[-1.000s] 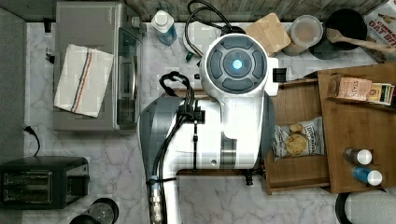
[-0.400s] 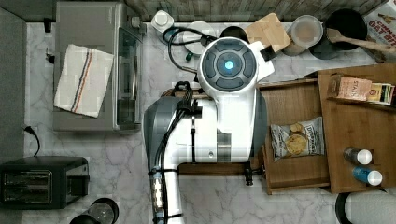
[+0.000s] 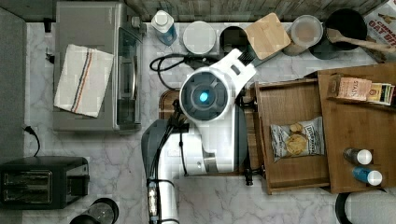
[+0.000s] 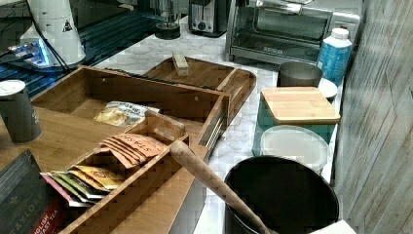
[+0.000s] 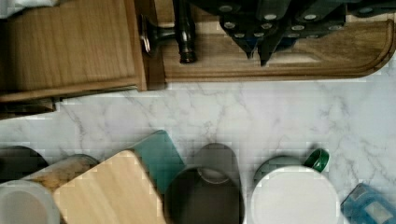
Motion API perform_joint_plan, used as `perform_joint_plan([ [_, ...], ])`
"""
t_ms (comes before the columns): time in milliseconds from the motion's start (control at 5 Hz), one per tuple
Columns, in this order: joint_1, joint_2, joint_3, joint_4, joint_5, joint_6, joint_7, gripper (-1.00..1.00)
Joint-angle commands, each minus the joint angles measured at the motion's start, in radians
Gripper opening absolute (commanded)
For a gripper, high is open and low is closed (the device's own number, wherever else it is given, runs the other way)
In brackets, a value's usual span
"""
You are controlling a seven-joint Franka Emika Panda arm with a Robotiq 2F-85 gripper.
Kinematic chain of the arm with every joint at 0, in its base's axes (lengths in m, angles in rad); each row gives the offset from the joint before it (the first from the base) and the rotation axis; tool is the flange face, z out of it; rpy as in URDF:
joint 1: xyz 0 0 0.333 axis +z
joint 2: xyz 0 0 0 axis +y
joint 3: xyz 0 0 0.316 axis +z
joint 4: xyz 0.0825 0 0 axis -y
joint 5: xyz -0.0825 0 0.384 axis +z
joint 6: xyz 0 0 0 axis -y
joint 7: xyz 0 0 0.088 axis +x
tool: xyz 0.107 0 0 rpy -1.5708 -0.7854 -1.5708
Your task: Close the drawer.
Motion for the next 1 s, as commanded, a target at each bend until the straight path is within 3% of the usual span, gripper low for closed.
perform_joint_plan([
  [200, -0.005, 0.005, 0.009, -0.253, -0.012, 0.141, -0.073, -1.00],
  [600, -0.033, 0.057, -0.027, -0.306, -0.028, 0.274, -0.099, -1.00],
  [800, -0.045, 0.094, -0.032, -0.301, 0.018, 0.299, -0.132, -1.00],
  [1000, -0.092, 0.127, -0.031, -0.264, 0.129, 0.220, -0.241, -1.00],
])
